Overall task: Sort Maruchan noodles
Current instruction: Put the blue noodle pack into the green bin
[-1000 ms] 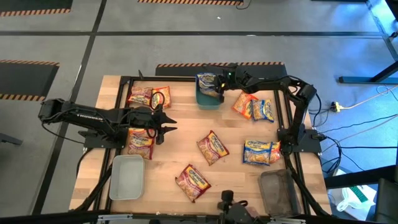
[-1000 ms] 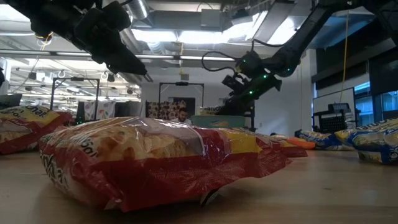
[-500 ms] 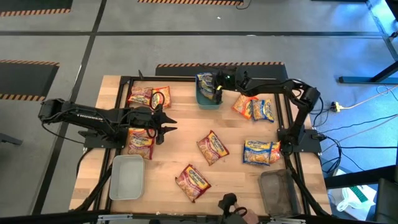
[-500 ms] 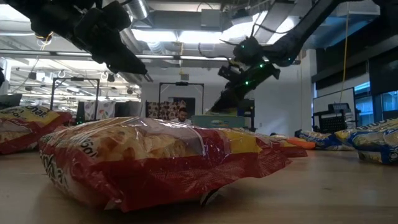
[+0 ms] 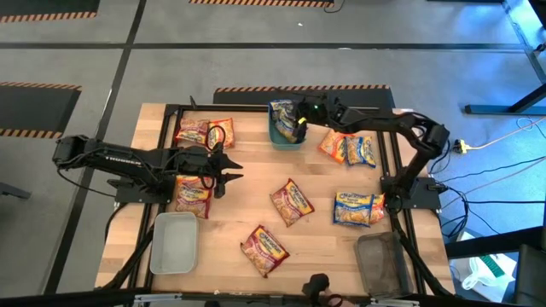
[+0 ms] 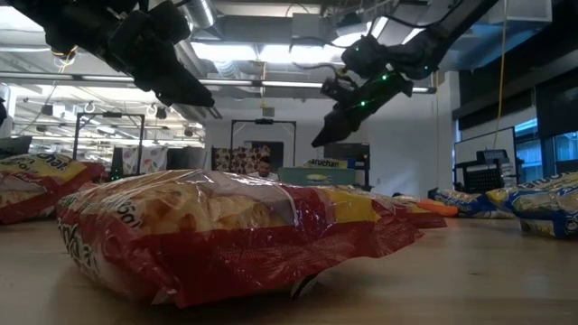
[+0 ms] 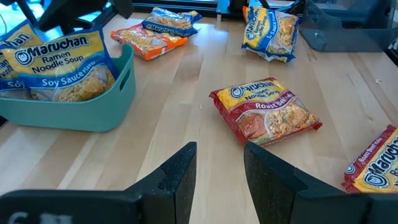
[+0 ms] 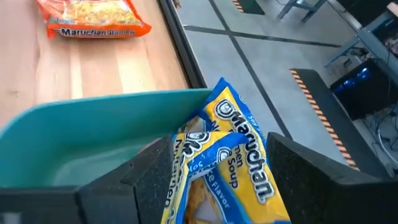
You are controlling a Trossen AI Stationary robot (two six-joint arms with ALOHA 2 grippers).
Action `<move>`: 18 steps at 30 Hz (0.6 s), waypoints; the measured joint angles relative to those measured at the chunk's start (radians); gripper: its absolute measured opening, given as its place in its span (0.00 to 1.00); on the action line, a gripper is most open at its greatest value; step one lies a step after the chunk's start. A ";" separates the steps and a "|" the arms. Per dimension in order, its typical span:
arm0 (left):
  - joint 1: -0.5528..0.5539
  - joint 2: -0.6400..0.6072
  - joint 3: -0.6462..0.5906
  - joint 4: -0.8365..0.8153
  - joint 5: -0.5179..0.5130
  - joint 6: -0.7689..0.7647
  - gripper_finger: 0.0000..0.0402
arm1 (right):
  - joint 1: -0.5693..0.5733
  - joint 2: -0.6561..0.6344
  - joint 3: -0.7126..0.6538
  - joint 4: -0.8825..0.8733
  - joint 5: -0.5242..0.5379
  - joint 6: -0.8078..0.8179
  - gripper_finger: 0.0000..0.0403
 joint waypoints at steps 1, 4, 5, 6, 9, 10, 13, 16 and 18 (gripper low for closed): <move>0.000 0.000 0.000 0.000 0.000 0.000 0.32 | 0.005 -0.009 0.000 -0.006 0.004 0.008 0.60; 0.000 0.000 0.000 0.000 0.000 0.000 0.32 | 0.028 -0.036 0.000 -0.021 0.010 0.019 0.60; 0.000 0.000 0.000 0.000 0.000 0.000 0.32 | 0.037 -0.044 0.000 -0.034 0.009 0.021 0.60; 0.000 0.000 0.000 0.000 0.000 0.000 0.32 | 0.044 -0.049 0.000 -0.042 0.015 0.024 0.60; 0.000 0.000 0.000 0.001 0.000 0.000 0.32 | 0.063 -0.049 0.000 -0.075 0.053 0.071 0.60; 0.000 0.000 0.000 0.001 0.000 0.000 0.32 | 0.066 -0.049 0.000 -0.090 0.070 0.097 0.60; 0.000 0.000 0.000 0.001 0.000 0.000 0.32 | 0.064 -0.049 0.000 -0.119 0.092 0.194 0.60; 0.000 0.000 0.000 0.007 0.000 0.000 0.32 | 0.062 -0.049 0.000 -0.119 0.093 0.281 0.60; 0.000 0.000 0.000 0.016 0.000 0.000 0.32 | 0.055 -0.049 0.000 -0.119 0.085 0.316 0.60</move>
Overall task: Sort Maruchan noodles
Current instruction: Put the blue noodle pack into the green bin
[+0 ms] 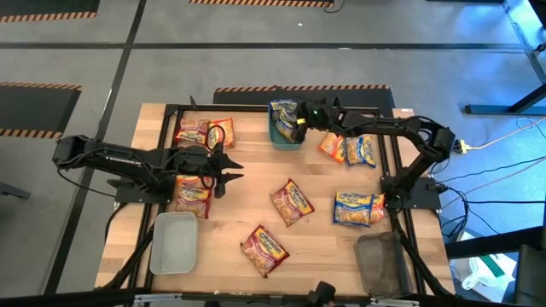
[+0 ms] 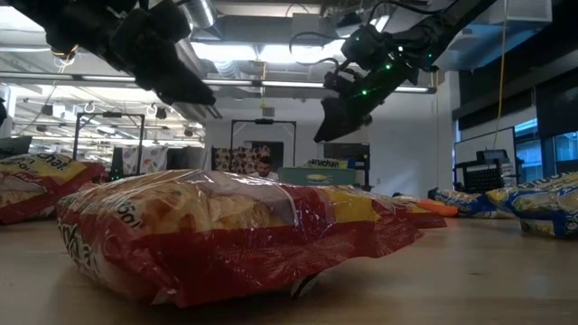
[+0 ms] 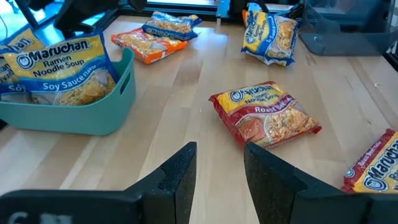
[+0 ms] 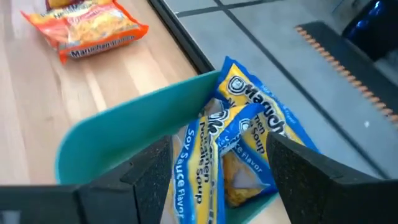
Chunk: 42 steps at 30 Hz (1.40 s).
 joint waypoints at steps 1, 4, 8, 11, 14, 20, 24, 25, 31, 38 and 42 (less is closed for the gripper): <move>0.000 0.000 0.000 0.003 0.000 0.000 0.32 | -0.001 0.002 0.000 0.001 -0.007 0.021 0.60; 0.000 0.000 0.000 0.016 0.000 0.000 0.32 | -0.017 0.008 0.000 0.000 -0.032 0.069 0.60; 0.000 0.006 0.000 0.023 0.000 0.001 0.32 | -0.046 0.008 0.029 -0.006 -0.085 0.114 0.60; 0.000 0.006 0.000 0.027 0.000 0.008 0.32 | -0.062 0.008 0.079 -0.053 -0.107 0.121 0.60; 0.000 0.006 0.000 0.028 0.000 0.008 0.32 | -0.086 0.008 0.142 -0.152 -0.141 0.121 0.60; 0.000 0.006 0.000 0.027 0.000 0.008 0.32 | -0.146 0.075 0.308 -0.423 -0.243 0.129 0.60; 0.000 0.006 0.000 0.033 0.000 0.008 0.32 | -0.156 0.152 0.401 -0.506 -0.247 0.131 0.60; 0.000 0.006 0.000 0.034 0.000 0.008 0.32 | -0.156 0.171 0.422 -0.531 -0.247 0.132 0.60; 0.000 0.006 0.000 0.034 0.000 0.008 0.32 | -0.156 0.247 0.522 -0.613 -0.241 0.128 0.60; 0.000 0.006 0.000 0.034 0.000 0.007 0.32 | -0.155 0.263 0.525 -0.659 -0.246 0.144 0.60; 0.000 0.006 0.000 0.034 0.000 0.008 0.32 | -0.154 0.264 0.525 -0.660 -0.246 0.146 0.60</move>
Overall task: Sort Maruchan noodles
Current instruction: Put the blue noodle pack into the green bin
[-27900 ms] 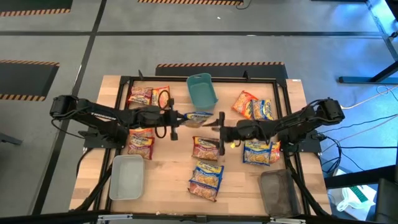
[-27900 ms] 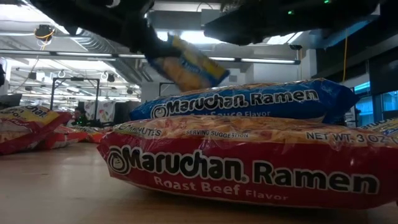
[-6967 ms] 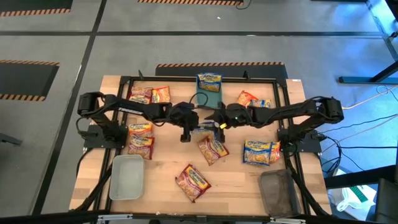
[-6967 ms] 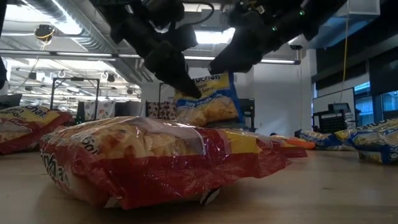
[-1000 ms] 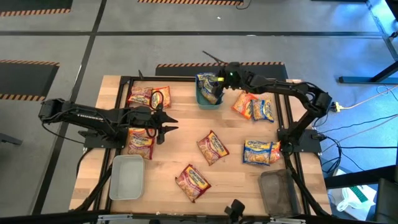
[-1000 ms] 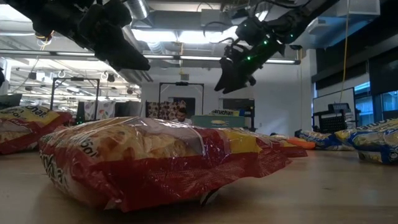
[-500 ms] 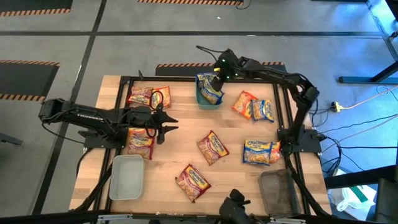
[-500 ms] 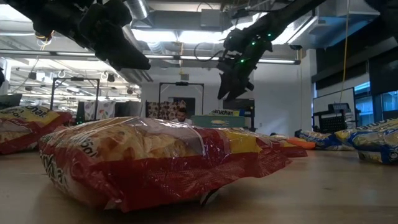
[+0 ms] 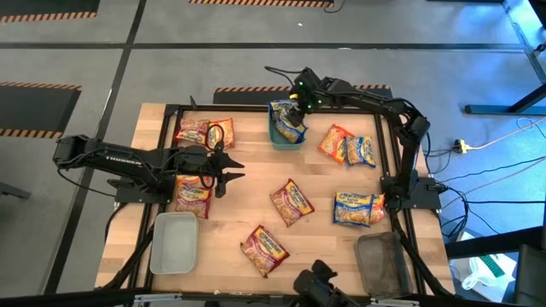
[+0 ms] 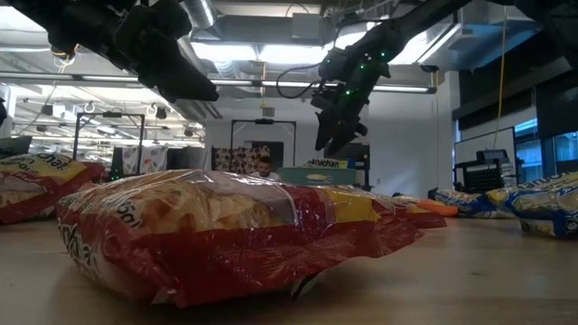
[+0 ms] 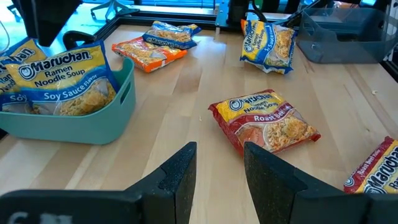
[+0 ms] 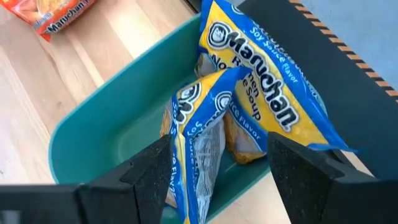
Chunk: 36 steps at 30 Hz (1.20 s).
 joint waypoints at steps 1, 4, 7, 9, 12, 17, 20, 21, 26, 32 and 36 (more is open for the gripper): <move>0.000 0.000 0.000 0.000 0.000 0.000 0.32 | 0.005 0.007 0.001 0.002 0.000 0.000 0.60; 0.000 0.000 0.000 0.000 0.000 0.000 0.32 | 0.006 0.043 0.001 -0.010 -0.020 0.003 0.60; 0.000 0.000 0.000 0.000 0.000 0.000 0.32 | 0.011 0.081 0.001 -0.005 -0.069 0.006 0.60; 0.000 0.000 0.000 0.000 0.000 0.000 0.32 | 0.014 0.105 0.001 -0.005 -0.068 0.008 0.60; 0.000 0.000 0.000 0.000 0.000 0.000 0.32 | 0.024 0.134 0.000 -0.003 -0.061 0.001 0.60; 0.000 0.000 0.000 0.000 0.000 0.000 0.32 | 0.038 0.141 0.000 0.000 -0.060 -0.041 0.49; 0.000 0.000 0.000 0.000 0.000 0.000 0.32 | 0.039 0.141 0.000 -0.001 -0.060 -0.061 0.33; 0.000 0.000 0.000 0.000 0.000 0.000 0.32 | 0.039 0.141 0.000 -0.001 -0.060 -0.074 0.27; 0.000 0.000 0.000 0.000 0.000 0.000 0.32 | 0.040 0.141 0.000 0.010 -0.049 -0.145 0.03; 0.000 0.000 0.000 0.000 0.000 0.000 0.32 | 0.069 0.141 0.020 -0.010 0.031 -0.270 0.01; 0.000 0.000 0.000 0.000 0.000 0.000 0.32 | 0.108 0.141 0.084 -0.050 0.091 -0.421 0.01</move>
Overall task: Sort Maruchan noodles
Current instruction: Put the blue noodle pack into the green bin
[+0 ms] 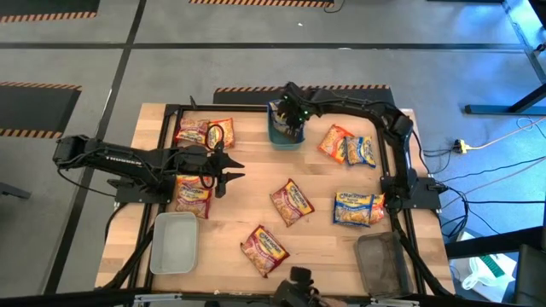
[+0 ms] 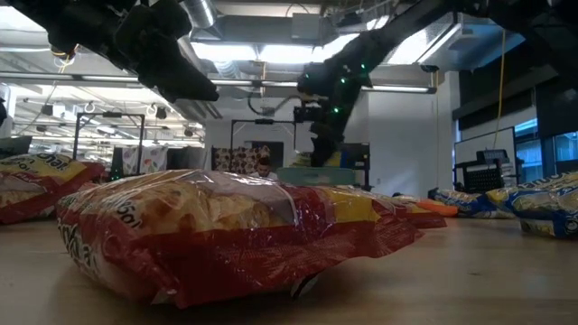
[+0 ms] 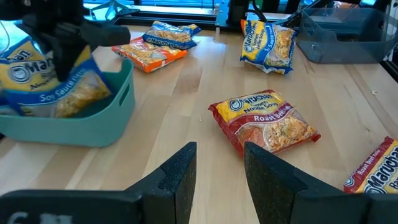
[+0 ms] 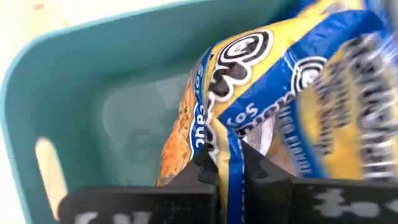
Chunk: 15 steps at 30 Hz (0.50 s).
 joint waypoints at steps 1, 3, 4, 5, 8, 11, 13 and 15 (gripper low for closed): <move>0.000 0.000 0.000 0.000 0.000 0.000 0.32 | 0.009 0.000 0.015 -0.006 0.017 -0.043 0.00; 0.000 0.000 0.000 0.000 0.000 0.000 0.32 | 0.025 0.000 0.045 -0.010 0.047 -0.125 0.00; 0.000 0.000 0.000 0.000 0.000 0.000 0.32 | 0.030 0.000 0.057 -0.009 0.051 -0.172 0.00; 0.000 0.000 0.000 0.000 0.000 0.000 0.32 | 0.034 -0.001 0.063 -0.007 0.046 -0.226 0.00; 0.000 0.000 0.000 0.000 0.000 0.000 0.32 | 0.037 0.001 0.064 0.010 0.003 -0.314 0.00; 0.000 0.000 0.000 0.000 0.000 0.000 0.32 | 0.035 0.015 0.064 0.032 -0.015 -0.341 0.00; 0.000 0.000 0.000 0.000 0.000 0.000 0.32 | 0.034 0.031 0.064 0.049 -0.011 -0.342 0.00; 0.000 0.000 0.000 0.000 0.000 0.000 0.32 | 0.034 0.047 0.063 0.070 -0.012 -0.350 0.00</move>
